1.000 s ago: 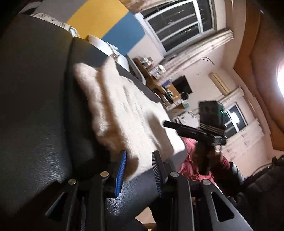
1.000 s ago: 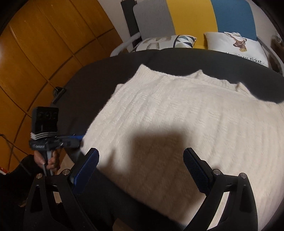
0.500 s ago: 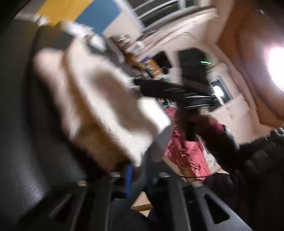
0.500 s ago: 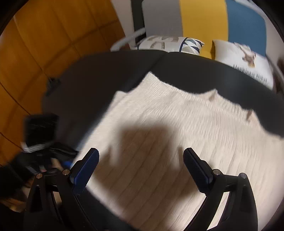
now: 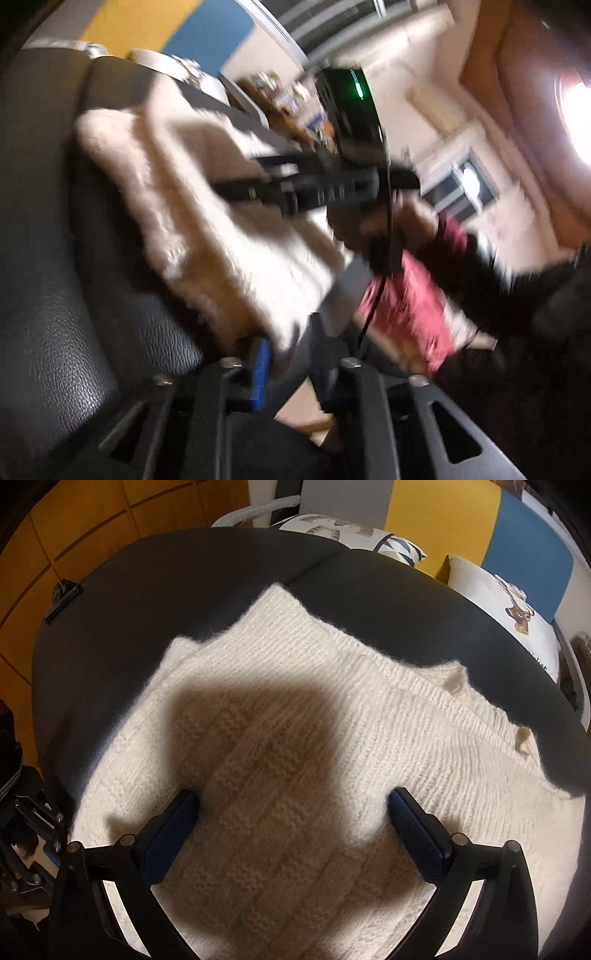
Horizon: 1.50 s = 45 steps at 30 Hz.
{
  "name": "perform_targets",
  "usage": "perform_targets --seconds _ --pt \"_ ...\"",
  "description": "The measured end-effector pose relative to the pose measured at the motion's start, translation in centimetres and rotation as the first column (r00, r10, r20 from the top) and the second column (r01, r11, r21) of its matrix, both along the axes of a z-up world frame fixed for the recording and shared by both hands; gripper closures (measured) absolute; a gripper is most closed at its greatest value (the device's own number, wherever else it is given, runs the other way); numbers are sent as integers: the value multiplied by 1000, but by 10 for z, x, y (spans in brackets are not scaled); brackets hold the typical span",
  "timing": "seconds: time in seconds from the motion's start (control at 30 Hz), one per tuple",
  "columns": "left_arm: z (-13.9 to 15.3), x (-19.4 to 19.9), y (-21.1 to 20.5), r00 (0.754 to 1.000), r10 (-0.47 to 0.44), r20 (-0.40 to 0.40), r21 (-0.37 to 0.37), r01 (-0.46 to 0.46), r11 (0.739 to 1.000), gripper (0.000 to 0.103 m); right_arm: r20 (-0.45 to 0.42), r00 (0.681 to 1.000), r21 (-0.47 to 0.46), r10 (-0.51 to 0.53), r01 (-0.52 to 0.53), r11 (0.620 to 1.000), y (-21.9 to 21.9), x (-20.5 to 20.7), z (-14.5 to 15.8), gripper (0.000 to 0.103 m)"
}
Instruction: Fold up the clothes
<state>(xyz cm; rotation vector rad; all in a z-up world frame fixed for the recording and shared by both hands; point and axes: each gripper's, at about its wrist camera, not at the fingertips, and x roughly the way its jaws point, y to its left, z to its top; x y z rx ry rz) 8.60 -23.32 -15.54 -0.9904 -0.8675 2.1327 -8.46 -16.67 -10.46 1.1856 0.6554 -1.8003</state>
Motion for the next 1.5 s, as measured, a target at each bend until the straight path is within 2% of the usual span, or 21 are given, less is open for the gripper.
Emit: perform_targets --seconds 0.03,0.1,0.23,0.33,0.43,0.47,0.5,0.57,0.63,0.7,0.77,0.8,0.83,0.9,1.0,1.1,1.13,1.17,1.3,1.4,1.5 --pt "0 -5 2 1000 3 7 -7 -3 1000 82 0 1000 -6 -9 9 1000 1 0 0 0" --pt "3 -6 14 1000 -13 14 -133 15 991 98 2 1000 -16 -29 29 999 1 -2 0 0" --pt "15 2 12 997 -75 15 -273 76 959 99 -6 999 -35 -40 40 999 2 -4 0 0" --pt "18 7 -3 997 -58 41 -295 68 953 99 -3 999 -63 -38 37 997 6 -3 2 0" --pt "32 2 -5 999 -19 27 -219 25 975 95 -1 999 -90 -35 35 995 10 -3 5 0" --pt "32 2 -7 1000 2 24 -176 3 984 85 -1 999 -99 -35 34 994 12 -2 6 0" --pt "33 2 -9 999 23 22 -134 -19 991 83 0 999 -108 -34 34 994 13 -2 7 0" --pt "32 5 -17 997 71 20 -56 -70 996 81 1 999 -126 -32 32 991 16 -2 9 0" --pt "27 2 -16 994 104 32 -33 -103 994 80 20 1000 -153 -3 6 988 34 -1 19 0" --pt "22 -5 -14 989 136 58 -24 -135 991 80 14 1000 -159 7 -4 987 54 2 25 0" --pt "18 -11 -8 986 147 83 -60 -142 988 81 -5 1000 -143 3 -3 990 72 10 27 0" --pt "16 -14 -4 984 152 96 -81 -144 986 95 -12 1000 -123 -4 3 992 77 13 24 0" --pt "18 -13 2 988 136 74 -116 -127 985 99 -19 1000 -97 -14 12 995 80 17 19 0" --pt "24 -6 15 996 89 28 -186 -82 979 98 -30 999 -43 -29 28 999 82 22 11 0" --pt "21 5 17 997 66 42 -256 -53 965 98 -39 998 9 -45 46 999 85 30 -10 0" --pt "23 11 9 992 110 57 -229 -94 969 96 -40 997 -29 -73 72 997 85 29 -13 0" --pt "22 15 10 991 120 60 -217 -105 971 94 -44 996 -26 -71 70 997 84 30 -13 0" --pt "22 18 7 989 127 70 -182 -113 977 84 -48 997 -25 -68 67 997 83 30 -13 0" --pt "31 23 -8 980 192 41 -122 -186 975 80 -59 995 -54 -74 71 996 88 33 -14 0" --pt "48 25 -34 959 284 -8 -100 -283 954 78 -70 994 -77 -81 75 994 90 35 -16 0" --pt "57 -6 -57 922 387 -1 -106 -385 917 78 -78 993 -106 -84 75 992 99 41 -18 0"
